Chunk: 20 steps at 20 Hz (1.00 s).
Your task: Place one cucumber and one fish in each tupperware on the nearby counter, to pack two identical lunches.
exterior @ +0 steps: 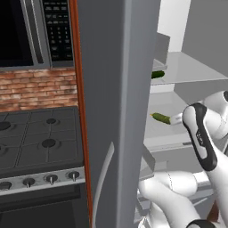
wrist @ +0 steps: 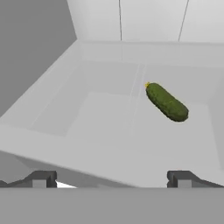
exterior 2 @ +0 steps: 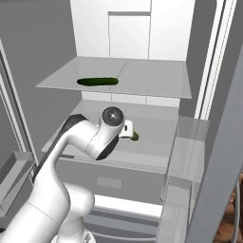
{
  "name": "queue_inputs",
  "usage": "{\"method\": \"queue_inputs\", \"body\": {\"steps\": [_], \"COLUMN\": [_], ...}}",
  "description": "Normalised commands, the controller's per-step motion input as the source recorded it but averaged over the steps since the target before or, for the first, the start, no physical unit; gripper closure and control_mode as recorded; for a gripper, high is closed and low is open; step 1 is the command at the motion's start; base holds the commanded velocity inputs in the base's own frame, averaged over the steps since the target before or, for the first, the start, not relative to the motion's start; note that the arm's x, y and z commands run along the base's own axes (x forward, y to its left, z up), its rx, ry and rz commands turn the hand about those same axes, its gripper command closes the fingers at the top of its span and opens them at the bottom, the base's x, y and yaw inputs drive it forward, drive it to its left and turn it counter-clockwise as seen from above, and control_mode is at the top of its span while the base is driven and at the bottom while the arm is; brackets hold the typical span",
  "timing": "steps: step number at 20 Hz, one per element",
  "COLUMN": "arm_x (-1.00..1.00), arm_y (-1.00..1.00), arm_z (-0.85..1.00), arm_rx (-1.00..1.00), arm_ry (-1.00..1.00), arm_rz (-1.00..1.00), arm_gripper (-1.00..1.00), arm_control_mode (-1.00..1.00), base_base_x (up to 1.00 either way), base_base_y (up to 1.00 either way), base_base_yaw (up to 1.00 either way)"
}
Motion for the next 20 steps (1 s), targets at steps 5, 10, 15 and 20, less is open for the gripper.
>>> {"method": "queue_inputs", "body": {"steps": [5,10,15,20], "arm_x": [0.24,0.26,0.3,0.25], "arm_y": [-0.23,-0.17,-0.05,-0.06], "arm_z": [-0.2,-0.32,-0.32,-0.19], "arm_rx": [-0.01,-0.01,0.0,0.0], "arm_ry": [-0.01,-0.05,-0.06,-0.05], "arm_rz": [0.0,0.0,0.0,0.0], "arm_gripper": [-1.0,-1.0,-1.0,-1.0], "arm_control_mode": [-1.0,-1.0,-1.0,-1.0], "base_base_x": [0.0,0.0,0.0,0.0], "base_base_y": [0.0,0.0,0.0,0.0], "base_base_yaw": [0.0,0.0,0.0,0.0]}}
